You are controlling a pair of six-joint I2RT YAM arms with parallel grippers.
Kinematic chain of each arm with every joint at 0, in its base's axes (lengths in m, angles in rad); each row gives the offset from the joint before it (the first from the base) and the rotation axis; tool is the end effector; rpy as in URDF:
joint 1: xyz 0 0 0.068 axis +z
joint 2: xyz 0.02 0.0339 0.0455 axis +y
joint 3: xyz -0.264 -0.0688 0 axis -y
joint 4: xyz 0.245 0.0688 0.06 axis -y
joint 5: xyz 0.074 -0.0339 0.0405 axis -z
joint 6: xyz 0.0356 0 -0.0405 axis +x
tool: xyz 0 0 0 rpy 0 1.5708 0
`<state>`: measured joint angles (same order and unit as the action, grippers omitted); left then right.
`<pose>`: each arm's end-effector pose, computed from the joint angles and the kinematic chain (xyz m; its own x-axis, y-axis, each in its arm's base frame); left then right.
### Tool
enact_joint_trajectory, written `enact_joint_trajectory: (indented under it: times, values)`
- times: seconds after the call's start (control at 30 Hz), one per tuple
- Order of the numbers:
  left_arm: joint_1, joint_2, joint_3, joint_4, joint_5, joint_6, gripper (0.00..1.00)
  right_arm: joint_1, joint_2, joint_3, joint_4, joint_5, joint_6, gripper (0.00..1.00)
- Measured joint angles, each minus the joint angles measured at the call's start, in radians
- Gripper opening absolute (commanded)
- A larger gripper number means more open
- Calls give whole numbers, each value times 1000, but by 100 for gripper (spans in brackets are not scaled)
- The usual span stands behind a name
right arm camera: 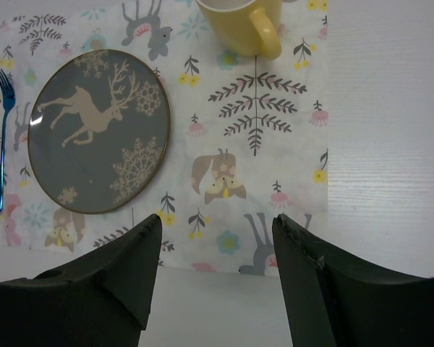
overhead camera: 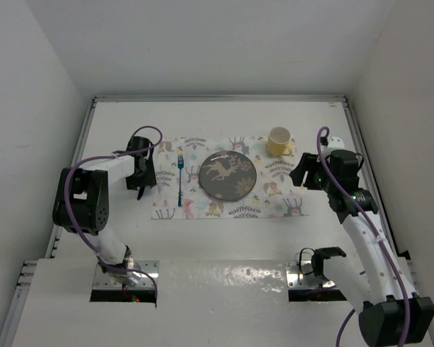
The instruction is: Set the dinner table for one person
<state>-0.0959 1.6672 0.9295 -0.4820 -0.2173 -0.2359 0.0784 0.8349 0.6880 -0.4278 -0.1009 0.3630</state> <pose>0.3038 -0.0215 0.1538 -0.9134 -0.1414 -0.3817 -0.1993 0.9730 0.1165 0.1849 0.0181 0.2732 -0.5642 0.3100 -0.7652 0.0408 0.9362 0.3492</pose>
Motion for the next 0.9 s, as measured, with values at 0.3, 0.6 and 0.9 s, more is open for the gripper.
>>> enact_joint_trajectory:
  times: [0.3, 0.6, 0.9]
  values:
    - [38, -4, -25, 16, 43, -9, 38, 0, -18, -36, 8, -5, 0, 63]
    - [48, -4, -29, 23, 70, -26, 0, 0, -23, -40, 13, -6, 0, 64]
    - [49, 1, -19, 10, 68, -45, 0, 0, -17, -40, 32, -7, 0, 63]
